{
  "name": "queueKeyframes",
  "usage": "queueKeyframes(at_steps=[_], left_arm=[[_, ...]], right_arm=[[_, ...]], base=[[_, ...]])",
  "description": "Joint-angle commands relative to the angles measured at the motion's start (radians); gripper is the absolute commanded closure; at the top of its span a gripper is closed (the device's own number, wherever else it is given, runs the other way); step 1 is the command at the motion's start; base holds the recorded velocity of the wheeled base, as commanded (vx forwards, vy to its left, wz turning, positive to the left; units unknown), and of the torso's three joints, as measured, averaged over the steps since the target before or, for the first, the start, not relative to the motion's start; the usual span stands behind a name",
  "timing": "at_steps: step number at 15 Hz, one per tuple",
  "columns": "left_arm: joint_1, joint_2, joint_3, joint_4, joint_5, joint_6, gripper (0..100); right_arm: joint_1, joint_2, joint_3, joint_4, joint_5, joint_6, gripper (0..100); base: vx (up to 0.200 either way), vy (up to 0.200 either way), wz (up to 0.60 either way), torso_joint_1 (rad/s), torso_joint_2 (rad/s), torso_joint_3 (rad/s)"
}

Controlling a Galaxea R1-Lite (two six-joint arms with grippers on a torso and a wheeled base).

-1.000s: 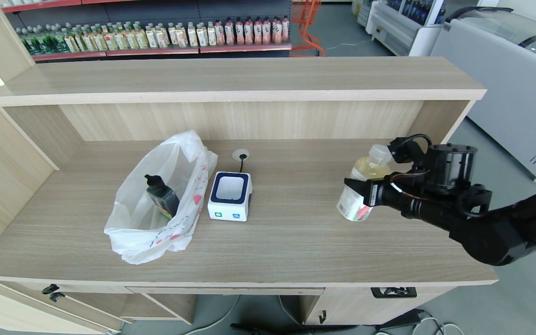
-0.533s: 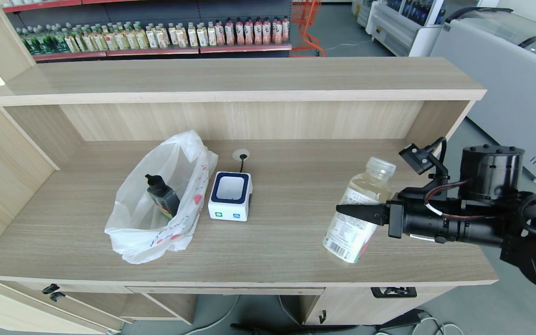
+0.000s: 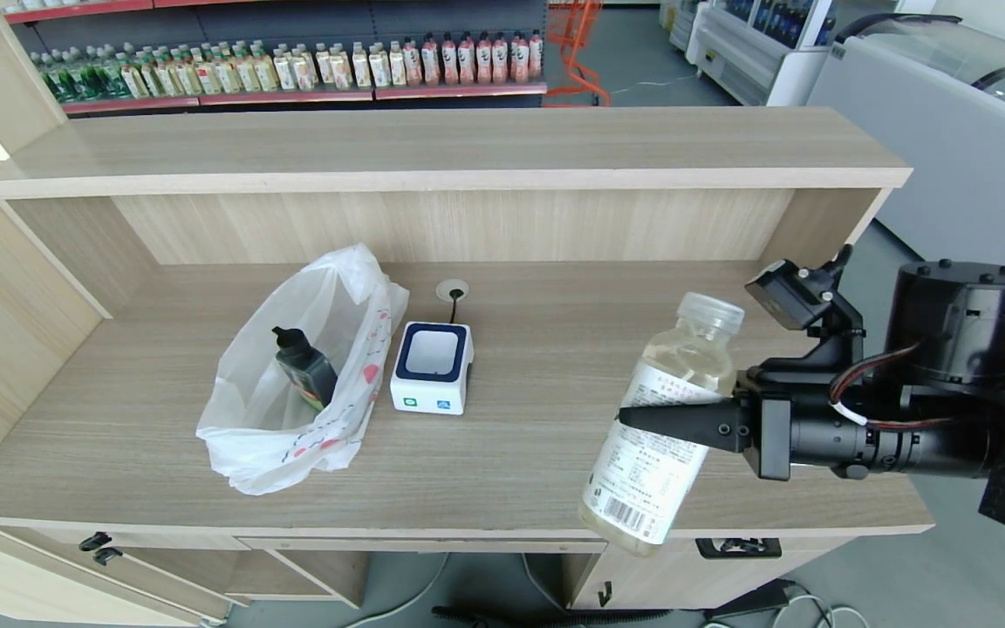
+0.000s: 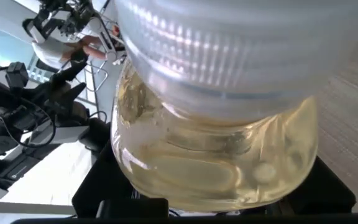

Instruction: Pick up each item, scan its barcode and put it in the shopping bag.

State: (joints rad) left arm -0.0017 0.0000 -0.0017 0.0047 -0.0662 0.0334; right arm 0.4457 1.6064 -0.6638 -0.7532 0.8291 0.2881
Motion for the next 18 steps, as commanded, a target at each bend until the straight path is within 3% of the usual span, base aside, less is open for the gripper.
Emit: queueKeyframes(at_steps=[1,6,18], left_arm=[[0.000,0.002,0.000,0.000,0.000,0.000,0],[0.000,0.002,0.000,0.000,0.000,0.000,0],[0.000,0.002,0.000,0.000,0.000,0.000,0]], right_arm=[[0.004,-0.019,0.024,0.000,0.021,-0.023,100],[0.004,-0.019,0.058,0.000,0.059,-0.122,100],[0.024,-0.045,0.087,0.002,0.067,-0.145,100]], base=[[0.000,0.000,0.00,0.000,0.00,0.000],[0.000,0.000,0.00,0.000,0.00,0.000],[0.000,0.000,0.00,0.000,0.00,0.000]])
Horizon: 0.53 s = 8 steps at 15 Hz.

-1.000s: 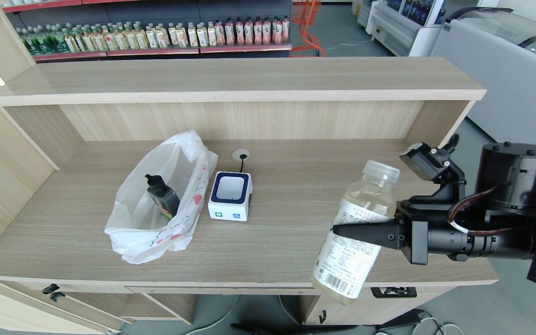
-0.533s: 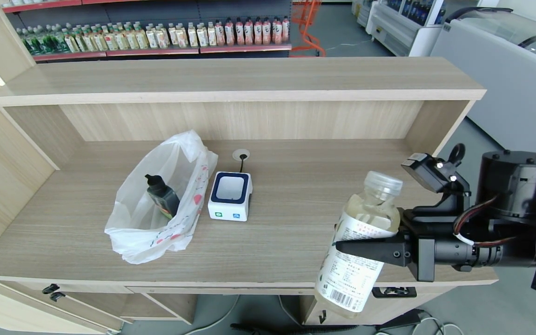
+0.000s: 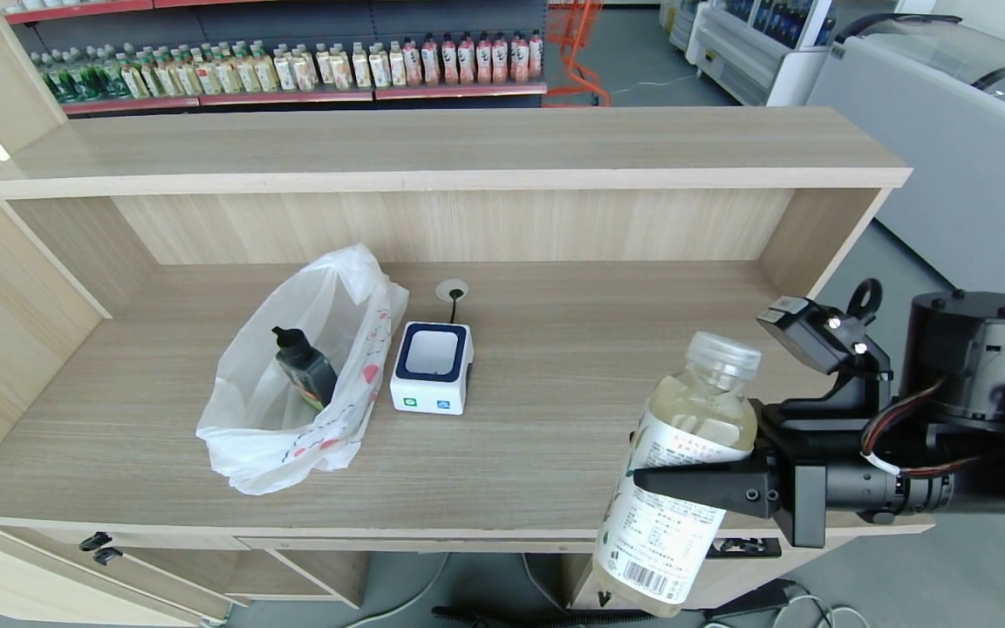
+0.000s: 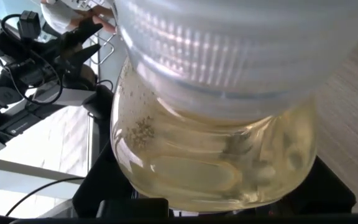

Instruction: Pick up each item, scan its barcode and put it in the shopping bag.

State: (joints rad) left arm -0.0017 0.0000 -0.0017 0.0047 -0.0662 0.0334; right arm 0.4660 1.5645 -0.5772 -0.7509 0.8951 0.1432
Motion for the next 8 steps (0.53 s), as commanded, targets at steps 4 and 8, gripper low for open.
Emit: queueKeyframes(at_steps=[4,8], left_arm=[[0.000,0.002,0.000,0.000,0.000,0.000,0],[0.000,0.002,0.000,0.000,0.000,-0.001,0]], right_arm=[[0.011,-0.004,0.002,-0.001,0.001,-0.001,100],[0.014,0.002,-0.003,-0.001,-0.004,-0.036,100]], base=[[0.000,0.000,0.00,0.000,0.00,0.000],[0.000,0.000,0.00,0.000,0.00,0.000]])
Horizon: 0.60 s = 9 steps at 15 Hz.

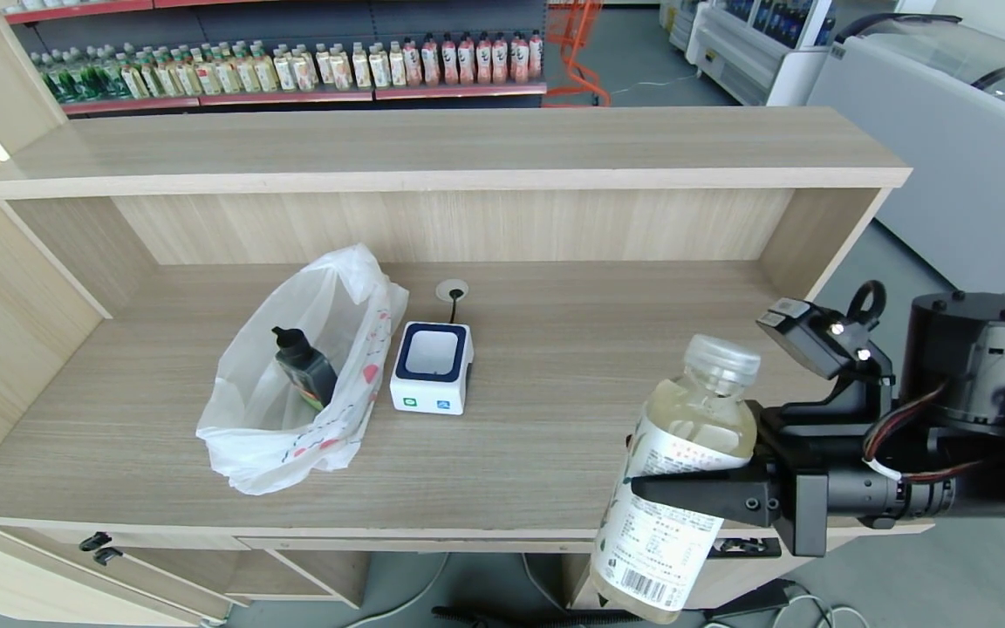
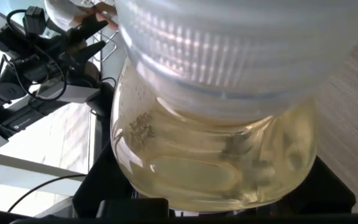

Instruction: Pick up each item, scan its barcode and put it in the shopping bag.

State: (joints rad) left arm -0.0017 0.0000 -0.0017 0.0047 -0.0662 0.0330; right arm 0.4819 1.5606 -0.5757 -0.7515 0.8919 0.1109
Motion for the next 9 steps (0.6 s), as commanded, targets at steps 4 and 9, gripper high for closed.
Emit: queueKeyframes(at_steps=[4,9], left_arm=[[0.000,0.002,0.000,0.000,0.000,0.001,0],[0.000,0.002,0.000,0.000,0.000,0.001,0]], right_arm=[[-0.166,-0.002,-0.049,-0.011,-0.268,-0.372,100],[-0.440,-0.048,-0.038,-0.011,-0.366,-0.757,100]], base=[[0.000,0.000,0.00,0.000,0.00,0.000],[0.000,0.000,0.00,0.000,0.00,0.000]])
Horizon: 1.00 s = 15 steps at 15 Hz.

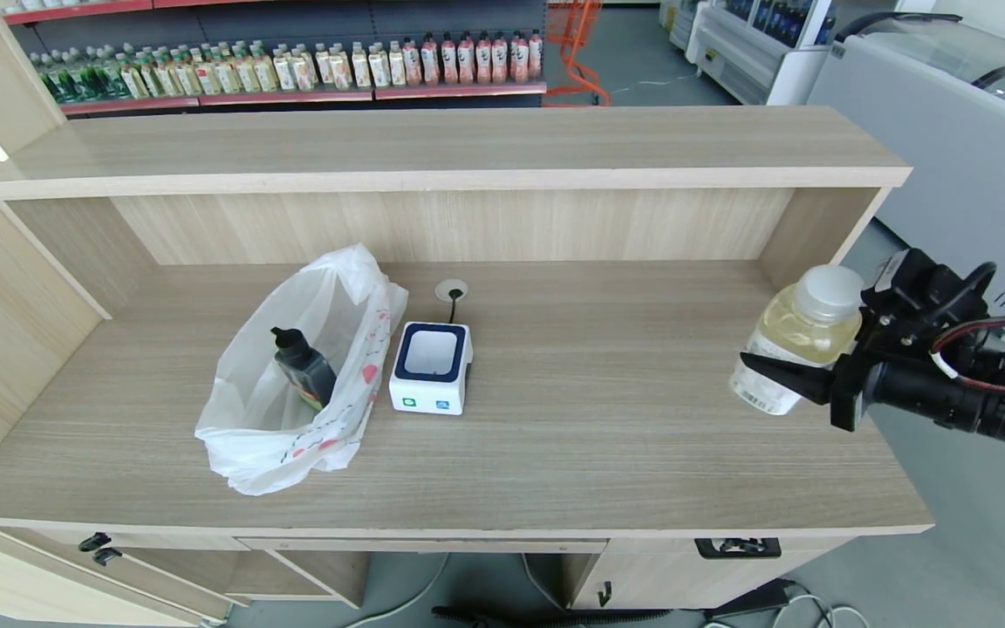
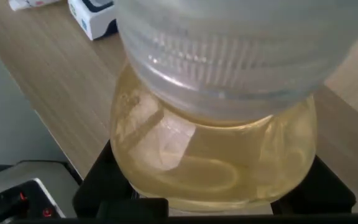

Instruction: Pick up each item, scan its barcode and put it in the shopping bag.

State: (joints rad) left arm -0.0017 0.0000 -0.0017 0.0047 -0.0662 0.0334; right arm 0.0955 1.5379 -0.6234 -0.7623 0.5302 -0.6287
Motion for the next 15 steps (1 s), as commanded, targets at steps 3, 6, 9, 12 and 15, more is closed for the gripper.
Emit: queueKeyframes(at_steps=[3,6,9,12,15], left_arm=[[0.000,0.002,0.000,0.000,0.000,0.000,0],[0.000,0.002,0.000,0.000,0.000,-0.001,0],[0.000,0.002,0.000,0.000,0.000,0.000,0],[0.000,0.002,0.000,0.000,0.000,0.000,0],[0.000,0.002,0.000,0.000,0.000,0.000,0]], right_arm=[[-0.053,-0.039,0.027,-0.002,-0.006,-0.091,100],[-0.051,-0.082,0.065,0.000,-0.004,-0.109,100],[-0.051,-0.116,0.082,0.001,-0.004,-0.108,100],[-0.050,-0.127,0.090,0.001,-0.003,-0.105,100],[-0.022,-0.153,0.093,0.001,0.002,-0.037,100]], base=[[0.000,0.000,0.00,0.000,0.00,0.000],[0.000,0.000,0.00,0.000,0.00,0.000],[0.000,0.000,0.00,0.000,0.00,0.000],[0.000,0.067,0.00,0.001,0.00,0.001],[0.000,0.200,0.00,-0.001,0.00,0.007]])
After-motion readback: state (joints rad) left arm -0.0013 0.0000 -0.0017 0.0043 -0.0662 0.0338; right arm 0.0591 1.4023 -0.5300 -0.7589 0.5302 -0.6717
